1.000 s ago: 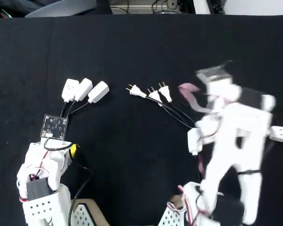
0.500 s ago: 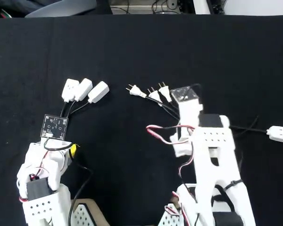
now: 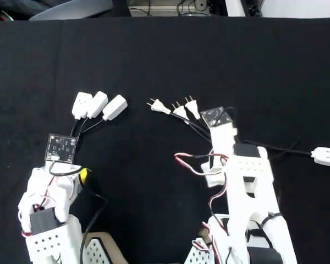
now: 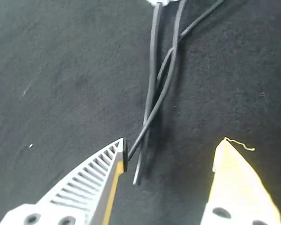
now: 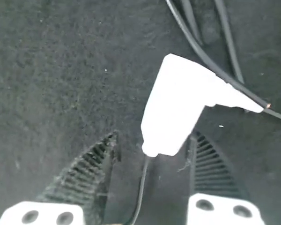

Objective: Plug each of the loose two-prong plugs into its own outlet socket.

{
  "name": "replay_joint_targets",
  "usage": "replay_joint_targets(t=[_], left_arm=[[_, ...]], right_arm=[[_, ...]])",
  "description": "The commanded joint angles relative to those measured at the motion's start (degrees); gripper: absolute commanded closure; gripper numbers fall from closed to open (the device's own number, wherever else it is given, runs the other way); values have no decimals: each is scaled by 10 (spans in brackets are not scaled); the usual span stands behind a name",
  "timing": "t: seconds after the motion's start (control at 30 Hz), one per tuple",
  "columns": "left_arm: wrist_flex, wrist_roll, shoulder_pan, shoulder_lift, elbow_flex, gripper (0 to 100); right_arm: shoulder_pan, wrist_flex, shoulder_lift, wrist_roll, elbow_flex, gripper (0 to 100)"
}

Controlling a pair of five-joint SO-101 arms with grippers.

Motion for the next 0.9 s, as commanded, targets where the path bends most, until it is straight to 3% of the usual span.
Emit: replay_joint_targets(t=[0.0,0.13,0.37,0.47,0.6,0.8,0.87], left_arm=[[-11,4,-21,-2,10,701],[-11,4,-21,-2,10,701],[-11,4,-21,-2,10,701],[-11,4,-21,-2,10,701],[-11,4,-21,-2,10,701],[-11,4,-22,-2,10,701],[-11,4,-22,-2,10,701]], right_arm=[[-10,-10,-15,-12,2,865],[-9,-27,-15,-12,7,986],[24,-26,-18,-9,-6,987],[60,-23,-17,-4,-24,987],[117,10,-18,48,-57,987],[265,49,-15,154,-138,987],[280,66,-17,170,-144,986]])
